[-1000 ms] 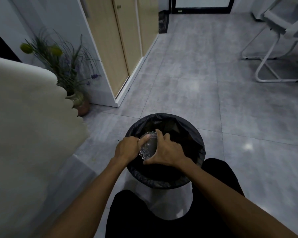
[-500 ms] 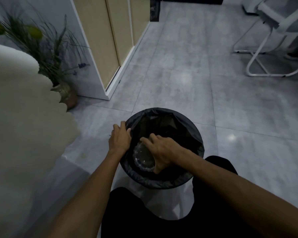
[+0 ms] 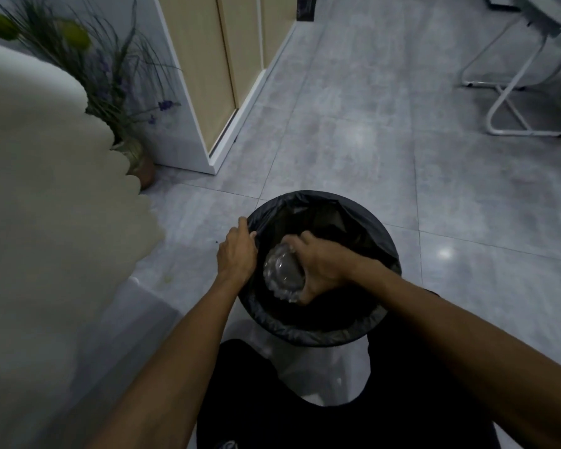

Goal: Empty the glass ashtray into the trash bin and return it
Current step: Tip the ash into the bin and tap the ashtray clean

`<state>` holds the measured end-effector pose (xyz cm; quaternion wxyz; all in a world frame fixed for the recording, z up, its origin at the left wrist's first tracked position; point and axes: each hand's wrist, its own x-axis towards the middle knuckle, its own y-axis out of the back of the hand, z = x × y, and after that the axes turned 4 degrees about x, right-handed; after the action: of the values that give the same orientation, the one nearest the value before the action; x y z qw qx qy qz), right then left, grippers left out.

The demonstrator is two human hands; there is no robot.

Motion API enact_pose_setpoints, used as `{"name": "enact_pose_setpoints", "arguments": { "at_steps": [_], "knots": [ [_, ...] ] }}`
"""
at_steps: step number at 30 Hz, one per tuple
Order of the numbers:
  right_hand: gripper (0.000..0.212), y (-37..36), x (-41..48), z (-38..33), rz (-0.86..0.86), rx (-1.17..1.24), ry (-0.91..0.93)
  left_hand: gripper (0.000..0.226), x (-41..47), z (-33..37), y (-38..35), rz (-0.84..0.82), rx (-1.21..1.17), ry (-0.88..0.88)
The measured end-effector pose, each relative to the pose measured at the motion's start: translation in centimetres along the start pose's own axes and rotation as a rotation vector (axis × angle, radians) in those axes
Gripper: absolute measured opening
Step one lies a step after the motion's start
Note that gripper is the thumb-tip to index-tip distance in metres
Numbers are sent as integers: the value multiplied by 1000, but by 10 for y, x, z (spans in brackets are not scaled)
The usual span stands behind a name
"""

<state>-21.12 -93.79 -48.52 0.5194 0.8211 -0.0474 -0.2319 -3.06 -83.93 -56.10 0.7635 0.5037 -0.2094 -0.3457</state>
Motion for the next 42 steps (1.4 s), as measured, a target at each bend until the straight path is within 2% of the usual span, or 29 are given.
{"name": "enact_pose_setpoints", "arguments": {
  "at_steps": [3, 5, 7, 8, 11, 12, 13, 17, 21, 23, 25, 27, 33, 38, 40, 42],
  "knots": [
    [133, 16, -4, 20, 173, 36, -124, 21, -1, 5, -1, 0, 2, -5],
    [135, 19, -8, 24, 222, 46, -213, 21, -2, 8, -1, 3, 12, -7],
    [133, 11, -10, 21, 222, 49, -207, 22, -1, 10, -1, 1, 28, 0],
    [131, 4, -9, 14, 158, 48, -142, 22, -1, 9, -1, 2, 32, 3],
    [133, -12, -8, -7, -197, -76, 65, 22, -2, 5, 0, 3, 67, -14],
    [135, -11, -6, -6, -231, -102, 75, 22, -1, 5, 0, 0, 72, -20],
    [135, -9, -6, -2, -198, -78, 55, 21, -2, 5, 0, -2, 70, -18],
    [134, 15, -10, 29, 142, -33, -99, 21, -4, 6, 1, 4, 75, -18],
    [138, 21, -13, 34, 251, 2, -240, 23, -5, 9, 3, 1, 88, -16],
    [136, 4, -9, 23, 162, 8, -139, 23, -4, 10, 2, -1, 87, -13],
    [136, -16, -9, -1, -83, -12, 11, 23, -4, 9, 2, 1, 93, -19],
    [138, -26, -5, -15, -204, -76, 77, 22, -5, 7, 1, -5, 107, -36],
    [140, -24, -6, -6, -162, -7, 38, 22, -3, 11, -1, 13, 106, -31],
    [139, -22, -9, 8, -102, 49, -15, 35, -5, 16, 1, 2, 194, -26],
    [138, -22, -12, 14, -64, 103, -45, 46, -7, 17, 1, 50, 239, -90],
    [136, -20, -15, 20, -15, 234, -96, 60, -10, 16, 2, 120, 298, -242]
  ]
}}
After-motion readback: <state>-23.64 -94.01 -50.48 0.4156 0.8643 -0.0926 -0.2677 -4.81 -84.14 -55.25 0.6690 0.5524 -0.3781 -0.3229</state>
